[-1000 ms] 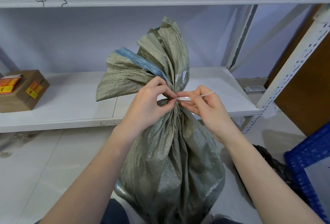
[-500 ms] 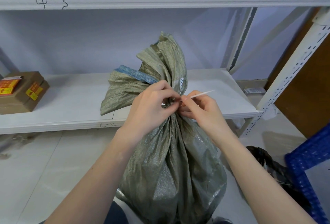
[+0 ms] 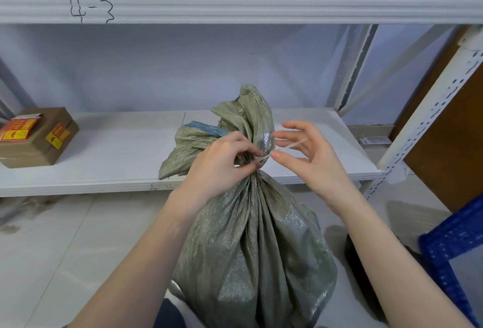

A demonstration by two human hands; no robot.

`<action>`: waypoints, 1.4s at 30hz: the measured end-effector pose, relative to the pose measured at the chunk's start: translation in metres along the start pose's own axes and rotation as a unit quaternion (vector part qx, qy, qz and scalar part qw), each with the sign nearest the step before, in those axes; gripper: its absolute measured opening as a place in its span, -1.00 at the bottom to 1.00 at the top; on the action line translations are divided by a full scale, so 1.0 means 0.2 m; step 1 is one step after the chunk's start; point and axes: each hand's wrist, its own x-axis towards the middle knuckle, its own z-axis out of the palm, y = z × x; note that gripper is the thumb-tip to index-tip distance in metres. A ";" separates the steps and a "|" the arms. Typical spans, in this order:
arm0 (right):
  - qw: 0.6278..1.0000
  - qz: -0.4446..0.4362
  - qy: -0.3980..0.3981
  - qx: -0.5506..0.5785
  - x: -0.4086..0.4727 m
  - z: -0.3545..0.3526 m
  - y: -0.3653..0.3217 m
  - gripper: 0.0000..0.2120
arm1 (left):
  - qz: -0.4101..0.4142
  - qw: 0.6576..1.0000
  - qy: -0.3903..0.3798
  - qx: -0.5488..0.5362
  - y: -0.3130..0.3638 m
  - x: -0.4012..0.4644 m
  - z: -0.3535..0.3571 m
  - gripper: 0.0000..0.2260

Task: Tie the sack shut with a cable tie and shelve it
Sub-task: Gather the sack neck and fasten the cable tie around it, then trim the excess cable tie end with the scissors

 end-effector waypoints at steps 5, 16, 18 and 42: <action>0.997 -0.028 0.022 -0.071 0.00 -0.04 -0.05 -0.54 | 0.019 1.000 -0.002 0.015 -0.01 0.00 -0.03 -0.70; 0.960 -0.138 0.013 -0.242 -0.01 -0.06 -0.17 -0.53 | 0.062 0.993 0.076 0.060 0.06 0.00 -0.19 -0.43; 0.954 -0.149 0.002 -0.259 -0.01 -0.06 -0.21 -0.51 | 0.078 0.990 0.091 0.070 0.07 0.00 -0.23 -0.41; 0.796 -0.174 -0.043 -0.578 1.00 -0.05 -0.76 -0.35 | 0.099 0.944 0.068 0.309 0.13 0.77 -0.77 -0.22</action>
